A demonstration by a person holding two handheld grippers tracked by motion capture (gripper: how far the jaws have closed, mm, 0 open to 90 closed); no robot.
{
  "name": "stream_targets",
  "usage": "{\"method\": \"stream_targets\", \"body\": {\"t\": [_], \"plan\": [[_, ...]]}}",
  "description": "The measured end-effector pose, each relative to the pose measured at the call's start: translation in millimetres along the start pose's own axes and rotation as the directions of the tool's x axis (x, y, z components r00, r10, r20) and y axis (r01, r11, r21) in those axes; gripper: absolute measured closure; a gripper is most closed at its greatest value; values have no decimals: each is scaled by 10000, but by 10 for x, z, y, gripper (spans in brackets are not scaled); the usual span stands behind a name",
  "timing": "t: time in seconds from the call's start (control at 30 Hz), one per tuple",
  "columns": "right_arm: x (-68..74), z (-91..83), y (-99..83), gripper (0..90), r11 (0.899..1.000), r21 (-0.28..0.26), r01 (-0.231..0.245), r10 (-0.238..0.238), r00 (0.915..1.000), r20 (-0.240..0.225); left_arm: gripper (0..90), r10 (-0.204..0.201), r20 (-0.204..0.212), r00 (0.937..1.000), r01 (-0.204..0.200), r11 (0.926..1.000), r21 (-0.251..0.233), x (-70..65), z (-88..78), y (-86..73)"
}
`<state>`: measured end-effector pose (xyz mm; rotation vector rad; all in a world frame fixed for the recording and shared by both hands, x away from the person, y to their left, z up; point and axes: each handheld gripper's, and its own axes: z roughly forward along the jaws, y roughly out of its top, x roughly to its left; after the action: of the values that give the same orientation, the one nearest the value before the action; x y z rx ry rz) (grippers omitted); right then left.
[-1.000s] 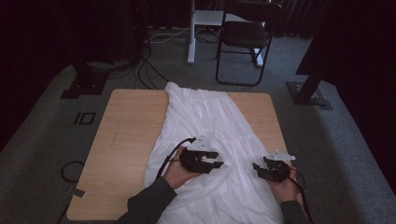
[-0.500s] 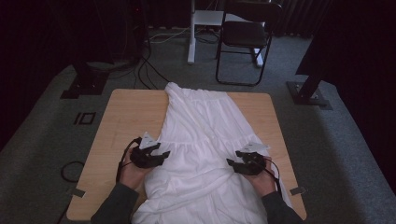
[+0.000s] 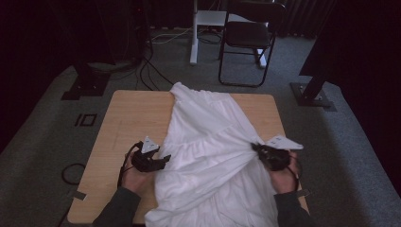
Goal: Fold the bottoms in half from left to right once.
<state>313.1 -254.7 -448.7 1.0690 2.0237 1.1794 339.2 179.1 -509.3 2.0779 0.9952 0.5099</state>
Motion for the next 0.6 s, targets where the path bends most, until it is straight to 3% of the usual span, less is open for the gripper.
{"method": "stream_targets", "body": {"t": [0.03,0.1,0.17,0.27,0.33,0.4,0.43,0.47,0.53,0.6], "plan": [[-126,-48,-15,871,9998,194,-28,15,9977,681,395,-27,9,10000,27,10000,-19,-11,15,3],[-329,26,-156,869,9949,953,-324,194,9907,1344,392,49,60,10000,-49,10000,37,-44,39,14],[-472,174,-354,868,9843,1652,-619,362,9874,1541,389,173,163,9997,-174,9998,75,-105,75,33],[-602,457,-710,864,9536,2870,-908,457,9860,1601,388,430,522,9977,-445,9986,275,-241,172,67],[-625,546,-829,858,9415,3186,-1100,643,9865,1507,388,758,751,9943,-797,9955,507,-378,288,75],[-624,601,-901,852,9344,3350,-1216,787,9872,1388,404,1299,743,9887,-1372,9852,1031,-530,446,63],[-613,624,-928,853,9336,3368,-1221,816,9879,1320,456,1503,678,9863,-1578,9797,1235,-571,499,53],[-607,624,-931,852,9351,3331,-1213,810,9879,1322,533,1903,536,9803,-1968,9658,1690,-614,581,33],[-604,623,-930,852,9331,3327,-1365,984,9868,1287,696,1761,617,9824,-1837,9706,1552,-600,619,32],[-585,629,-928,854,9341,3290,-1387,1029,9870,1237,811,2085,15,9780,-2056,9629,1750,-556,639,61]]}}
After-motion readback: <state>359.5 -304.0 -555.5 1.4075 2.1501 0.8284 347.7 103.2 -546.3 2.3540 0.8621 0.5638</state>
